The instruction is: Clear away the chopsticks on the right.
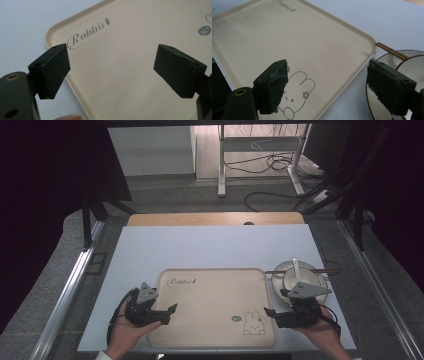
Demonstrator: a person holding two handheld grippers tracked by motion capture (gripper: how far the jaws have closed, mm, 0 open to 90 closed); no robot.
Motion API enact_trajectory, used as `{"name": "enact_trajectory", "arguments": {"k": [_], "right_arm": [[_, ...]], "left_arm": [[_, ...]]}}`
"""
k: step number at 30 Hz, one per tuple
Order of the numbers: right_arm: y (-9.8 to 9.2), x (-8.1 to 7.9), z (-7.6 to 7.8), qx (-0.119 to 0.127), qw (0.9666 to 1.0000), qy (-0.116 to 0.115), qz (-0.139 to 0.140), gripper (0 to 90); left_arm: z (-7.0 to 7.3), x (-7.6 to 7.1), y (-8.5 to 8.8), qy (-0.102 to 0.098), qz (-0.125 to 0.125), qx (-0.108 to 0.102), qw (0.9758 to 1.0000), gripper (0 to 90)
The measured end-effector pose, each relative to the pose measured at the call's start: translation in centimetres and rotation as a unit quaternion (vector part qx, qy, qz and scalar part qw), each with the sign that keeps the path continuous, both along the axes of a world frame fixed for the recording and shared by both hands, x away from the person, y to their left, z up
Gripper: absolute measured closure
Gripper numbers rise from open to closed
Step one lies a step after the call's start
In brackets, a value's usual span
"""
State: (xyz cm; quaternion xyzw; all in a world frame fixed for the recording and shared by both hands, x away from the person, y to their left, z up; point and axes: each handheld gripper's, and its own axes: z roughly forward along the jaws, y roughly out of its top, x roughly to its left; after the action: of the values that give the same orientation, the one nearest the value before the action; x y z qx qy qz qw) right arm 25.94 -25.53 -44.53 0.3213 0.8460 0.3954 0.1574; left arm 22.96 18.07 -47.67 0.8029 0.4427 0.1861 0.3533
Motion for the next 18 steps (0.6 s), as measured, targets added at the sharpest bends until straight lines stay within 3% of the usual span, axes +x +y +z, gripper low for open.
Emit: {"name": "enact_trajectory", "arguments": {"k": [6,13,18], "right_arm": [[0.3,0.6,0.5,-0.004,1.0000,0.007,-0.005,18.4],[0.7,2.2,2.8,-0.006,0.9999,0.003,-0.008,18.7],[-0.6,5.0,5.2,0.005,0.9983,-0.013,-0.057,18.9]], "left_arm": [[0.0,0.1,0.1,0.001,0.000,0.004,1.0000,14.2],[-0.2,0.3,0.2,0.001,0.002,0.013,0.9999,14.5],[-0.4,0.7,0.1,0.000,0.006,0.021,0.9998,14.4]]}}
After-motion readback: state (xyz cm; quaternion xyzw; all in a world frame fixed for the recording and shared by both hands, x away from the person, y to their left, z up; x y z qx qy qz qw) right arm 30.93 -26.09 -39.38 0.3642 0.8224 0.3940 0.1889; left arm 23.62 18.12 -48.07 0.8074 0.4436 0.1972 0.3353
